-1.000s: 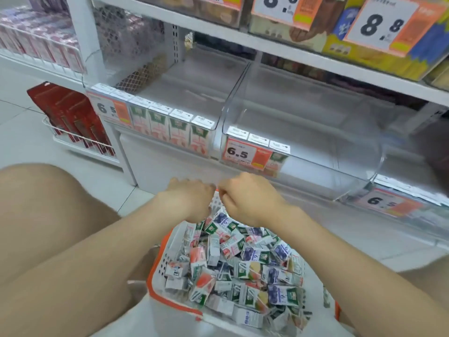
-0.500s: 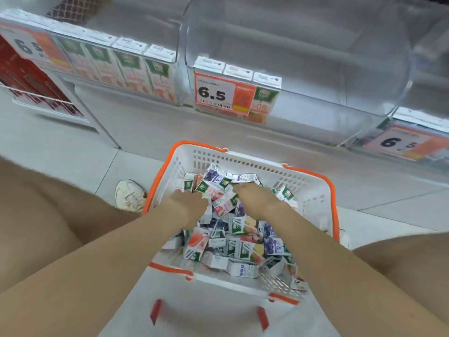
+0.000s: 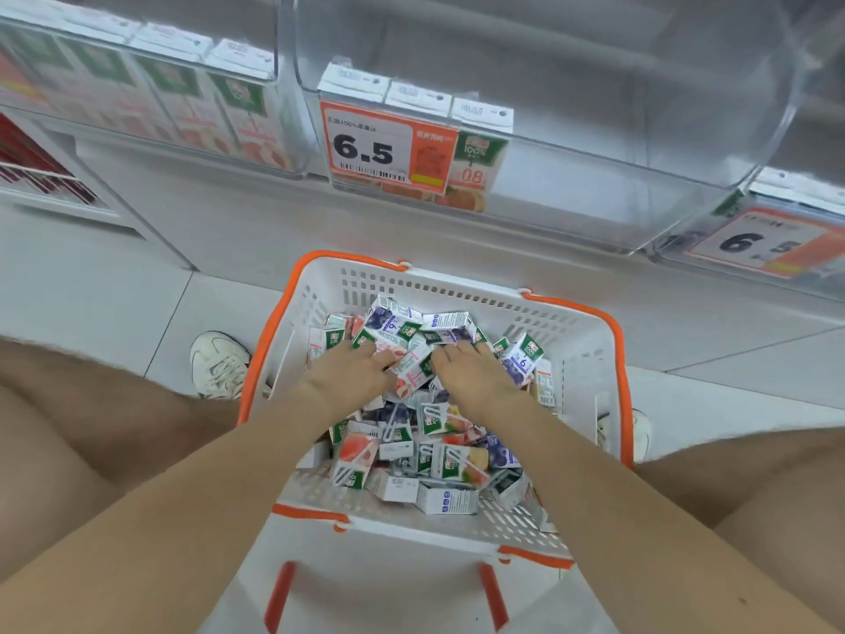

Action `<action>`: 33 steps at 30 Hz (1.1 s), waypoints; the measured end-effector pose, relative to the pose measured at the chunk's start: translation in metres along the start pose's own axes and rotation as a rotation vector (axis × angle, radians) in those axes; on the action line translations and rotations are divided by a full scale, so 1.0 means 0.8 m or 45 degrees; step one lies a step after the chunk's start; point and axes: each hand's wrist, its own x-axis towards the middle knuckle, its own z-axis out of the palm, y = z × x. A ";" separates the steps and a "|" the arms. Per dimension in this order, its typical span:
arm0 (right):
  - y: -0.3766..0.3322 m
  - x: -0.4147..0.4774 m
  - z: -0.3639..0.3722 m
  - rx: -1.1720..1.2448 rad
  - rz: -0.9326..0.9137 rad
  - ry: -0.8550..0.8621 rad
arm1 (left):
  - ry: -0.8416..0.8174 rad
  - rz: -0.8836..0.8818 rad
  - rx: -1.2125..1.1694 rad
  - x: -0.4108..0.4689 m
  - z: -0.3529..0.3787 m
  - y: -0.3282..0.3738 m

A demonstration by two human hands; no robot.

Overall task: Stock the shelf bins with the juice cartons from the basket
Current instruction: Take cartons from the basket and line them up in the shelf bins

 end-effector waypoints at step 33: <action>0.032 -0.195 -0.265 1.371 0.172 0.852 | 0.944 -0.364 -2.122 -0.134 -0.230 -0.003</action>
